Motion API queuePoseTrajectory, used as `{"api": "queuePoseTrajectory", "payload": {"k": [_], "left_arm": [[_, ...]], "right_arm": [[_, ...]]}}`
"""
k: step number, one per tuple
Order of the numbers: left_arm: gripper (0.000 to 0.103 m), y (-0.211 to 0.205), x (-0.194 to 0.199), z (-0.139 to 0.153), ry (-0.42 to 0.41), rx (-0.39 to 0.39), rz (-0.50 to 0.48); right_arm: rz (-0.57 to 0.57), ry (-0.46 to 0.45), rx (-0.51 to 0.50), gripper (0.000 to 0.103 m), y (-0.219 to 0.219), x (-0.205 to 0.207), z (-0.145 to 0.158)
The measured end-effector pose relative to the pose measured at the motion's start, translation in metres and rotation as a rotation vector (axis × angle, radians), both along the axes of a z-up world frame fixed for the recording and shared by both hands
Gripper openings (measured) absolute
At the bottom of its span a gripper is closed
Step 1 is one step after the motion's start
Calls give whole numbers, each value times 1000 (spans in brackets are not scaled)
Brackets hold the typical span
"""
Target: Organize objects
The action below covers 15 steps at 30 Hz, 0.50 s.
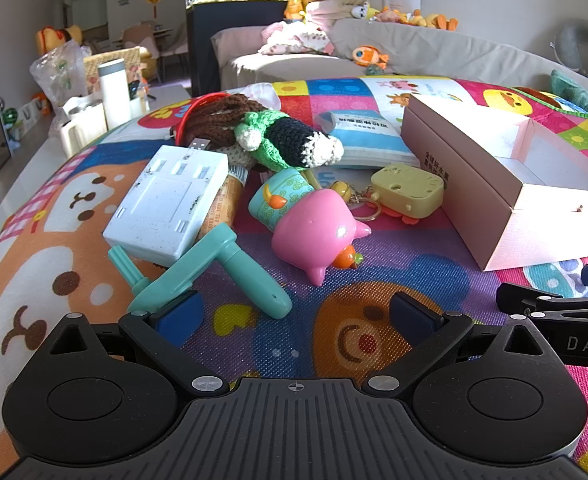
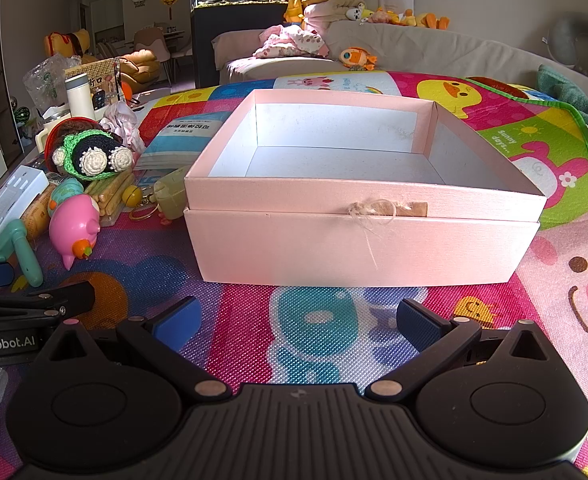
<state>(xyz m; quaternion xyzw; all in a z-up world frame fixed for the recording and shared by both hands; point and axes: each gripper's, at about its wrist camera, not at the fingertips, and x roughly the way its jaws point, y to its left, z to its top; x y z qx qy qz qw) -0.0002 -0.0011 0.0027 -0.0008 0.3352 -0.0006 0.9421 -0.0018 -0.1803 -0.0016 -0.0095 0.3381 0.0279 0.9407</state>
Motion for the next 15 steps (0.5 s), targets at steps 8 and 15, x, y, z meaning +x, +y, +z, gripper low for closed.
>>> {"api": "queuePoseTrajectory", "payload": {"k": [8, 15], "left_arm": [[102, 0, 0, 1, 0, 0, 0], [102, -1, 0, 1, 0, 1, 0]], "right_arm": [[0, 0, 0, 103, 0, 0, 0], [0, 0, 0, 103, 0, 0, 0]]}}
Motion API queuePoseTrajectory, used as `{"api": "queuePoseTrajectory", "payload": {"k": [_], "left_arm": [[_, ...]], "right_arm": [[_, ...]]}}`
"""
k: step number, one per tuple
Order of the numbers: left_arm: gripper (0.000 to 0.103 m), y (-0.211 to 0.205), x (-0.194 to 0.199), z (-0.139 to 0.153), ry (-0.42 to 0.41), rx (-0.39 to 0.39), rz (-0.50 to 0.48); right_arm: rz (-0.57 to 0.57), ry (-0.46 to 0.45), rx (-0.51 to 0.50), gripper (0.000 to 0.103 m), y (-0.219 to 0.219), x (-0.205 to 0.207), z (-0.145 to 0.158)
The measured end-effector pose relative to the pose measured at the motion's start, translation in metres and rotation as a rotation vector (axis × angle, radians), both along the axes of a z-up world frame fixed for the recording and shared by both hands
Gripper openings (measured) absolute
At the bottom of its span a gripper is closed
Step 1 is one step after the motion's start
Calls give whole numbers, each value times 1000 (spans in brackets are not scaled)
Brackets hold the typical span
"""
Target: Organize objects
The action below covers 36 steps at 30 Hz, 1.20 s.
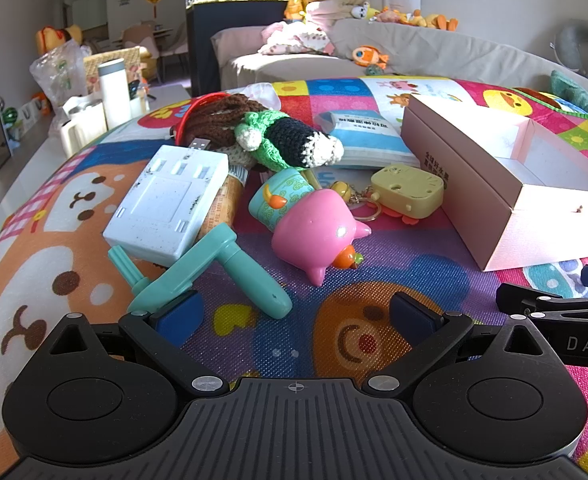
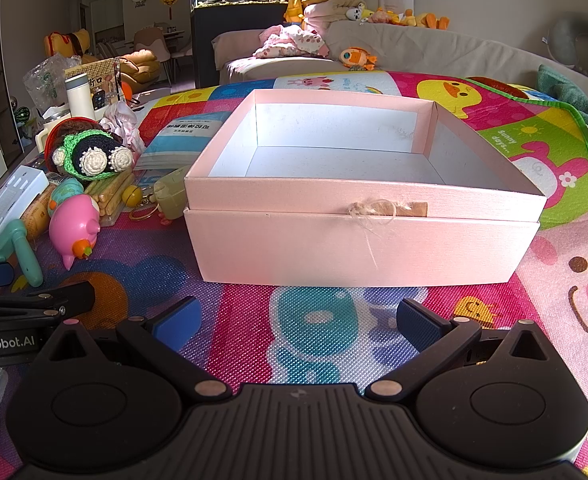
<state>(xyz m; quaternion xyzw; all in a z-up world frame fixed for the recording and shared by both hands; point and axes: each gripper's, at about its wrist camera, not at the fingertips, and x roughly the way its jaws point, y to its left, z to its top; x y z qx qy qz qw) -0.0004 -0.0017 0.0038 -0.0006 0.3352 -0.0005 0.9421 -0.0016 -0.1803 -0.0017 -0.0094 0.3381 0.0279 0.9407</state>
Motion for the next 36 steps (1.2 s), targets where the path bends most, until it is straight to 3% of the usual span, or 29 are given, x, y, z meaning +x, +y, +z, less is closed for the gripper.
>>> {"api": "queuePoseTrajectory", "payload": {"k": [22, 27, 29, 34, 36], "left_arm": [[102, -1, -1, 2, 1, 7, 0], [101, 7, -12, 6, -7, -40, -42], [101, 17, -26, 18, -42, -74, -69], [101, 47, -35, 57, -264, -4, -14], [101, 64, -12, 61, -237, -12, 18]], "right_arm": [[0, 0, 0, 103, 0, 0, 0], [0, 0, -1, 103, 0, 0, 0], [0, 0, 1, 103, 0, 0, 0], [0, 1, 5, 103, -2, 0, 1], [7, 7, 3, 103, -2, 1, 0]]}}
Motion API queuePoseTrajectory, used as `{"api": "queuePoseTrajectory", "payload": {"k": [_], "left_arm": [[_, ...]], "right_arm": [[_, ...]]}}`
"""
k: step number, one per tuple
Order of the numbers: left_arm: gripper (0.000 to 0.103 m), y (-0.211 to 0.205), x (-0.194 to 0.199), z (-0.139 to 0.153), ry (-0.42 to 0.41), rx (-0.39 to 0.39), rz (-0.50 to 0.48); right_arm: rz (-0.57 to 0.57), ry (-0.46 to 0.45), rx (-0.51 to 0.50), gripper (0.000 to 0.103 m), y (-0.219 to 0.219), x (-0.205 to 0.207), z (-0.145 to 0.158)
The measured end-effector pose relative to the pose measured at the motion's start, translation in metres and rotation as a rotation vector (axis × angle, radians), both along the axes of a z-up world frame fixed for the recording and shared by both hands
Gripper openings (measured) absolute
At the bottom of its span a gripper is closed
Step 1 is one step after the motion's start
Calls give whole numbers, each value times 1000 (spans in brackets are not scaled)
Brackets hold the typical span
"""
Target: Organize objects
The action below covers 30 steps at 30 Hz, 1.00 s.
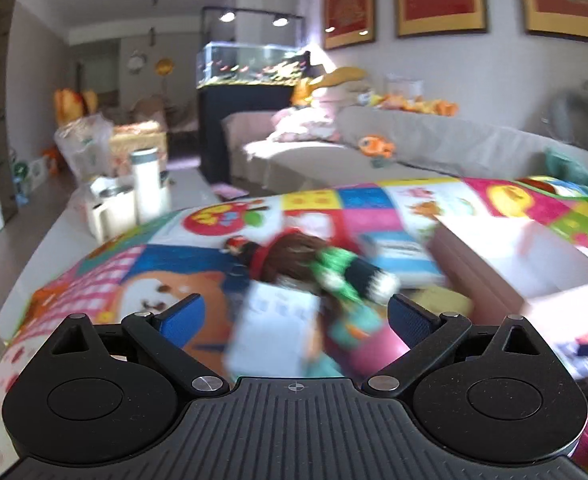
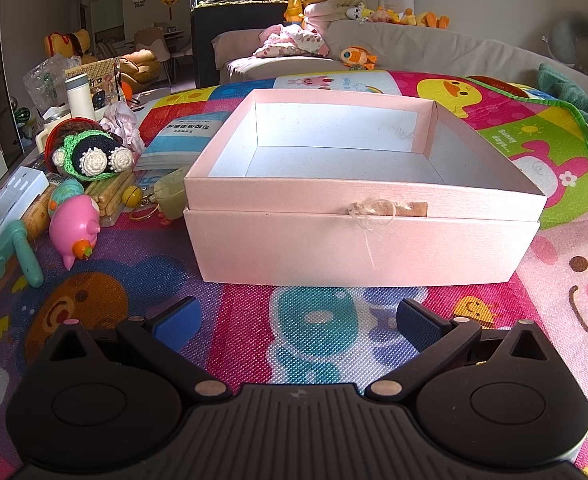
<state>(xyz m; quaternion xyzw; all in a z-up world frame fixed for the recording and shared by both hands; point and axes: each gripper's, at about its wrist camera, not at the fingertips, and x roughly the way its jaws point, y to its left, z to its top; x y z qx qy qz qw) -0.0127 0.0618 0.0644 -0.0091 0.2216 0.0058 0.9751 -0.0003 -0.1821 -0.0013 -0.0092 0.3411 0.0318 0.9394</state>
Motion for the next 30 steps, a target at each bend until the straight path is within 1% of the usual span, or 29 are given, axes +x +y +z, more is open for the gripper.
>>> {"api": "queuePoseTrajectory", "payload": {"k": [2, 4, 5, 7, 8, 9, 12, 13, 15, 17, 20, 21, 23, 24, 25, 28, 30], "left_arm": [[101, 10, 25, -4, 87, -16, 10], [100, 19, 41, -14, 168, -65, -6], [100, 21, 46, -19, 193, -85, -12], [94, 22, 50, -28, 211, -77, -6], [80, 20, 49, -31, 210, -67, -2], [72, 20, 51, -34, 207, -70, -12], [69, 20, 52, -37, 199, -77, -16], [66, 21, 52, -37, 196, -83, -19], [62, 27, 46, -34, 188, -125, -27], [61, 38, 32, -26, 148, -181, -32], [60, 54, 7, -16, 105, -228, -32], [60, 60, -2, -13, 95, -244, -33], [59, 71, -17, -8, 87, -260, -39], [59, 76, -24, -7, 87, -265, -45], [59, 80, -28, -7, 92, -273, -50], [59, 92, -37, -8, 113, -321, -77], [59, 96, -39, -12, 131, -321, -94]], "right_arm": [[29, 27, 3, 103, -4, 2, 3], [52, 54, 3, 103, -6, 4, 4], [56, 60, 1, 103, -7, 4, 4], [56, 68, 2, 103, -3, 2, 6], [57, 70, -1, 103, -3, 1, 6], [57, 74, 1, 103, -3, 0, 6], [55, 88, 2, 103, -4, 0, 7], [53, 94, 1, 103, -3, 1, 8], [47, 97, -5, 103, -2, 3, 8], [50, 94, -9, 103, -2, 2, 7], [56, 97, -13, 103, -1, 3, 8], [70, 106, -14, 103, 1, 3, 10], [152, 139, 9, 103, 9, 5, 17], [196, 122, 21, 103, 17, 3, 24], [240, 83, 14, 103, 28, 1, 34], [386, -48, -64, 103, 72, 0, 67], [451, -90, -89, 103, 100, 11, 84]]}}
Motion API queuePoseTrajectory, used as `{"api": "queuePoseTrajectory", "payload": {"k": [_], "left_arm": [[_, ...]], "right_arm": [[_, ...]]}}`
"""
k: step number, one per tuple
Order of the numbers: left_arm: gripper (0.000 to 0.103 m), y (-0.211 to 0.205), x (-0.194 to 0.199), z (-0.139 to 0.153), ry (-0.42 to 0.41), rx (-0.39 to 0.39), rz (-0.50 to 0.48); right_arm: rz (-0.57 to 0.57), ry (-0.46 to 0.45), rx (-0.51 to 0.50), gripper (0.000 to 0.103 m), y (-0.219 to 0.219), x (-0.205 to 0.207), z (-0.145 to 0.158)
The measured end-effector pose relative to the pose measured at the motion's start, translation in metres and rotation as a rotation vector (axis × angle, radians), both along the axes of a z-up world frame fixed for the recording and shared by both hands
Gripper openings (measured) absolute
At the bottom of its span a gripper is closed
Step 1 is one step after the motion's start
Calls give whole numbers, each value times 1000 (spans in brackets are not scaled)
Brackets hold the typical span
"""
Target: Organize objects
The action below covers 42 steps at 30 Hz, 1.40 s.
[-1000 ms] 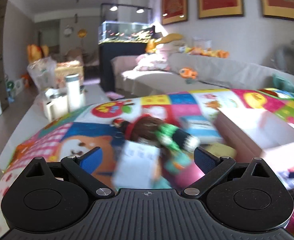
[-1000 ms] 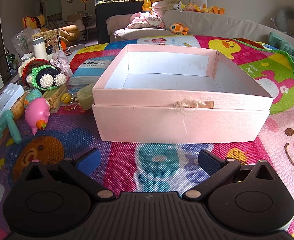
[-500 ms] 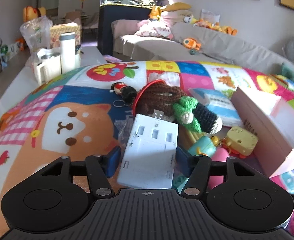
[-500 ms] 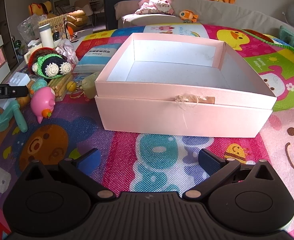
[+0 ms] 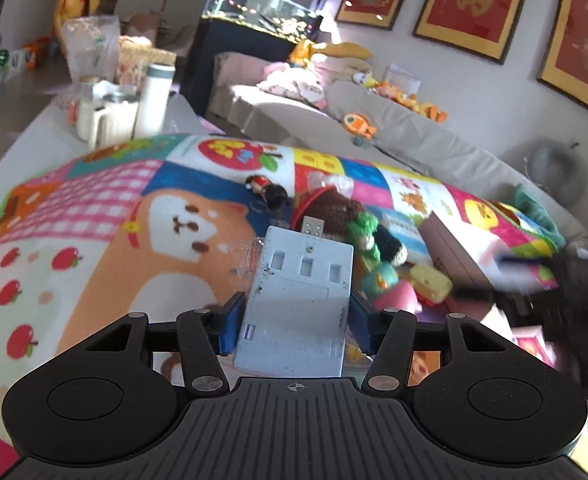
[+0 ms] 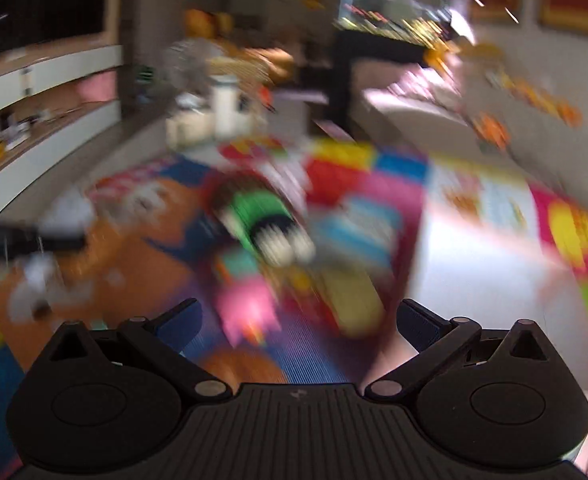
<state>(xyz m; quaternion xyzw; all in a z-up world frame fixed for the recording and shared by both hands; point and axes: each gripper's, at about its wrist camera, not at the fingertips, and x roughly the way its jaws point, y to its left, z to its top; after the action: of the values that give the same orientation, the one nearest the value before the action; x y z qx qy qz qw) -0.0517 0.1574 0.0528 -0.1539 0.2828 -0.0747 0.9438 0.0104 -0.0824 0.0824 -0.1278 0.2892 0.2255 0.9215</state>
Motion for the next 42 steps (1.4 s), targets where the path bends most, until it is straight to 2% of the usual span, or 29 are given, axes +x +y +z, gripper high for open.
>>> {"api": "queuePoseTrajectory", "payload": {"k": [4, 8, 15, 22, 25, 28, 34, 36, 40, 42], "left_arm": [[60, 0, -1, -15, 60, 46, 10], [61, 5, -5, -23, 65, 39, 0], [59, 10, -15, -13, 11, 52, -39], [59, -14, -8, -9, -22, 141, -90], [58, -25, -8, -7, -28, 247, -93], [57, -37, -21, -3, -46, 352, -137], [57, -52, -50, -2, -43, 475, -202], [57, -56, -54, 2, -38, 463, -199], [57, -61, -57, 12, -33, 369, -205], [57, -68, -50, 9, -4, 375, -211]], "right_arm": [[39, 1, 2, 103, 42, 20, 12], [88, 28, 10, 103, 64, 13, 7], [147, 85, -25, 103, 67, -11, -18], [189, 85, -78, 103, 56, -44, -38], [175, 50, -109, 103, 48, -55, -41], [167, 17, -129, 103, 39, -64, -43], [165, 10, -103, 103, 29, -69, -47], [162, 9, -94, 103, 27, -69, -48], [146, 7, -62, 103, 18, -72, -49], [135, 3, -56, 103, 13, -76, -51]]}}
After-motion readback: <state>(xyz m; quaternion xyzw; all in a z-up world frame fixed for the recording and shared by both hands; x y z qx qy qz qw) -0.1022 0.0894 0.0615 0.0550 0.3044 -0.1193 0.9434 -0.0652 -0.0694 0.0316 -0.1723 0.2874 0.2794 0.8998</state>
